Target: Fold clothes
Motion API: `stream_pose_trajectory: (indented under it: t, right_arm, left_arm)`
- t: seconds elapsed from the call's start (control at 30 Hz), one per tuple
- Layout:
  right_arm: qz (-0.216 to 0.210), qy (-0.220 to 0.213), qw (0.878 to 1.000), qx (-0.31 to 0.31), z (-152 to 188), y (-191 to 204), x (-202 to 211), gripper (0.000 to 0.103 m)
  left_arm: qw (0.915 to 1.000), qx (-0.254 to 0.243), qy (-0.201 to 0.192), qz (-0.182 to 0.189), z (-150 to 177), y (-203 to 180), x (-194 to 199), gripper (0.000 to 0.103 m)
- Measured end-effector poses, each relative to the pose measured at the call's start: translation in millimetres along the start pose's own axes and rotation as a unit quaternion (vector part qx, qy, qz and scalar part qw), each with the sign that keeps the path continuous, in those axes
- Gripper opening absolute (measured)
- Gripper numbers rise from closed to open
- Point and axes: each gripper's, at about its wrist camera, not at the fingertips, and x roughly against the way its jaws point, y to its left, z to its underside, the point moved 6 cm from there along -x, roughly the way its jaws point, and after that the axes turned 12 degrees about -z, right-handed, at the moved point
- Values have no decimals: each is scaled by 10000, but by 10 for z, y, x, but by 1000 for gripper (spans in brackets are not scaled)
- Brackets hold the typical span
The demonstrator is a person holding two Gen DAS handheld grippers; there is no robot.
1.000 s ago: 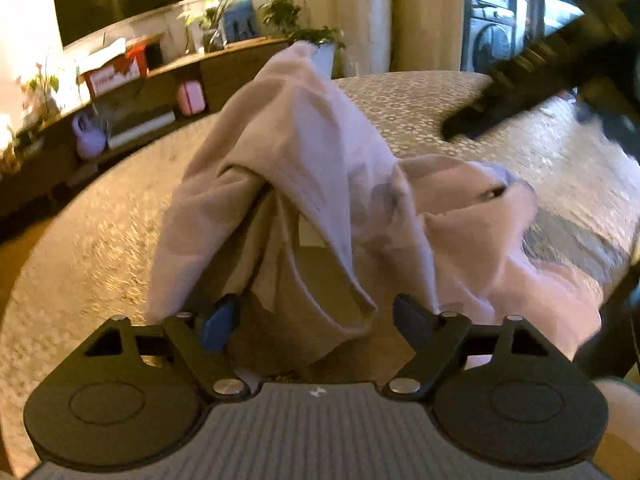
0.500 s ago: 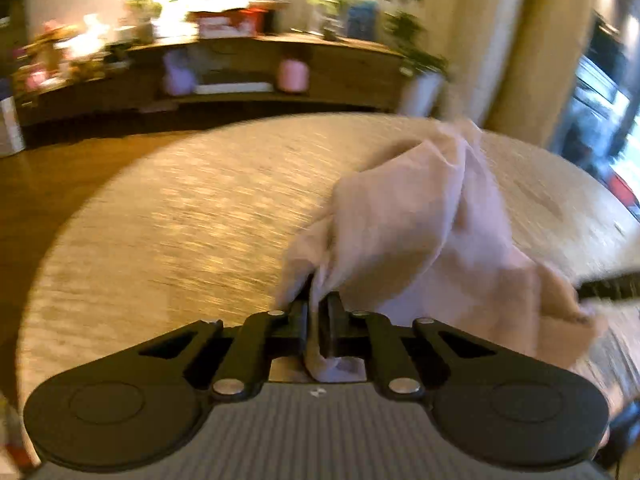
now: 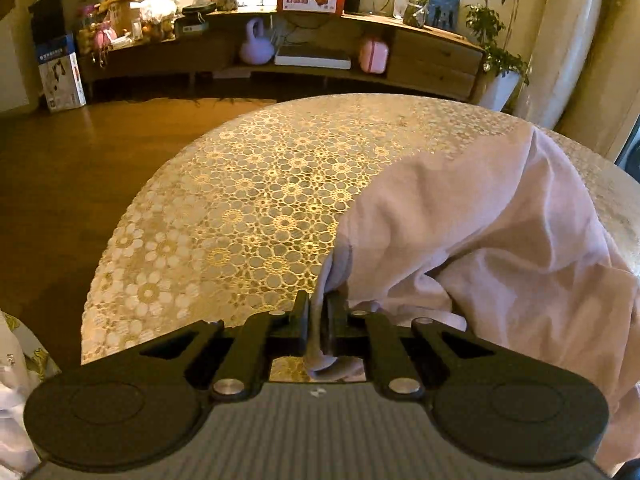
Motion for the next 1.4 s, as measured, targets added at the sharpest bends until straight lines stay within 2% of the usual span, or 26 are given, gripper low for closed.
stream_pose_trajectory:
  t: [0.17,0.3,0.4,0.5,0.57,0.67,0.73,0.8,0.9,1.03,1.13,1.27,1.4]
  right_arm:
    - [429,-710,9965,-93,-210,-188,554,103]
    - [787,-1257,9886,-247,-343,-452,1152,103]
    - [1201,-1109,9859,-351,-141,-739,1277,103]
    - [1486,-508,9862,-533,237,-1042,1174,103]
    - [1354,-65,9888,-629,442,-1152,1078,103]
    - [1167,56,9926,-337,440,-1045,1121,103]
    - [1051,-151,9943,-58,192,-898,1207,103]
    - [745,-320,9966,130,-87,-663,1213,103]
    - [212,-344,9984,390,-408,-282,1003,103]
    - [-443,-89,9971,619,-695,179,454,103]
    - [-722,174,9942,774,-863,526,59,103]
    - [-783,486,9918,888,-980,808,-302,103]
    - [-675,973,9887,924,-821,891,-524,103]
  left_arm:
    - [9998,31,-192,-32,-161,59,133,7]
    - [9992,73,-288,251,-271,-3,213,7]
    - [9981,-44,-148,596,-178,-154,216,7]
    - [9946,-280,51,1002,33,-321,251,7]
    - [9912,-472,188,1220,188,-394,278,7]
    - [9832,-765,291,1630,411,-499,385,7]
    - [9776,-920,332,1862,521,-560,452,7]
    - [9729,-1008,349,2052,599,-633,512,7]
    - [9646,-1111,412,2358,697,-755,581,7]
    - [9595,-1346,448,2434,858,-911,548,7]
    - [9588,-1397,572,2407,964,-950,444,6]
    - [9586,-1389,604,2413,1042,-947,409,6]
    - [9584,-1240,720,2467,1074,-920,348,6]
